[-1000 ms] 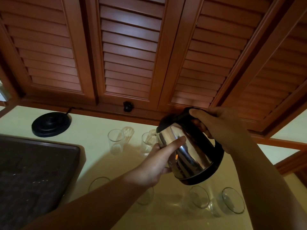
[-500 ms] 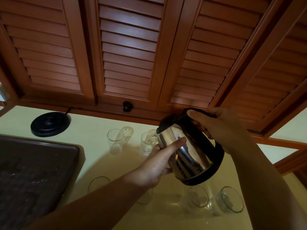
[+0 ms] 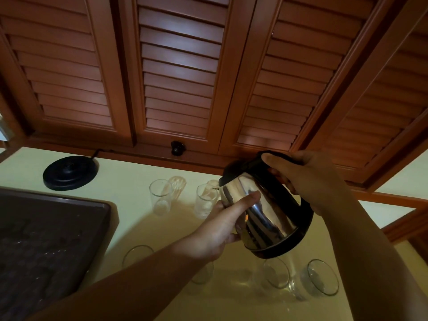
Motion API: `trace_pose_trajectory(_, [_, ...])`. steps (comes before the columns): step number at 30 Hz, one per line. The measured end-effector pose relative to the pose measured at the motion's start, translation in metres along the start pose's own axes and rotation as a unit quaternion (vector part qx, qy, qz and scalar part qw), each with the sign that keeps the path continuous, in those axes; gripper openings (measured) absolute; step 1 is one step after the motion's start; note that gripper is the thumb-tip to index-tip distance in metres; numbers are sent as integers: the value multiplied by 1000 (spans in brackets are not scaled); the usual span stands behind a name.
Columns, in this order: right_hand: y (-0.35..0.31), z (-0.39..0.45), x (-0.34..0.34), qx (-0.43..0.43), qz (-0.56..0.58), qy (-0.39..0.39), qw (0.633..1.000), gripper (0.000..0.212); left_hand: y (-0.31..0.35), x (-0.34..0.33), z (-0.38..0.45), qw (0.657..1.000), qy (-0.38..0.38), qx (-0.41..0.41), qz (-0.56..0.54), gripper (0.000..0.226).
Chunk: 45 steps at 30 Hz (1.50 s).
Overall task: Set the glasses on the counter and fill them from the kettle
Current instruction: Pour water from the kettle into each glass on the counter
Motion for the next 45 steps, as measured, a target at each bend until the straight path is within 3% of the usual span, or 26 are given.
trace_pose_trajectory(8, [6,-5,3,-3,22,27,999,35,7,1,-5,999,12,-18,35,81])
trace_pose_trajectory(15, [9,-10,5,-1,114,63,991,31,16,15,-12,992,43,-53,105,103])
trace_pose_trajectory(19, [5,-14,1,12,157,88,984,31,21,25,-24,983,47,-94,151,59])
trace_pose_trajectory(20, [4,-15,-2,19,159,91,983,32,25,28,-28,981,50,-108,150,58])
trace_pose_trajectory(27, [-9,-13,-37,72,161,64,982,32,36,59,-43,975,92,-165,117,72])
trace_pose_trajectory(30, [-17,-8,-52,81,156,41,984,31,33,69,-47,978,99,-156,95,65])
trace_pose_trajectory(33, [-23,-1,-67,82,145,14,986,33,27,80,-47,982,109,-142,67,73])
trace_pose_trajectory(40, [-29,18,-87,89,112,-23,989,53,21,88,-49,986,114,-119,11,69])
trace_pose_trajectory(45, [-35,26,-93,75,96,-26,992,49,19,89,-48,988,111,-103,1,77])
Point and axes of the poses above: each hand's wrist, its own z-axis towards the middle knuckle, its own x-axis out of the back of the hand, y = z × x, the point moved 6 cm from there along z, towards the middle knuckle, and after that the axes turned 6 degrees about x, right-handed, at the moved point
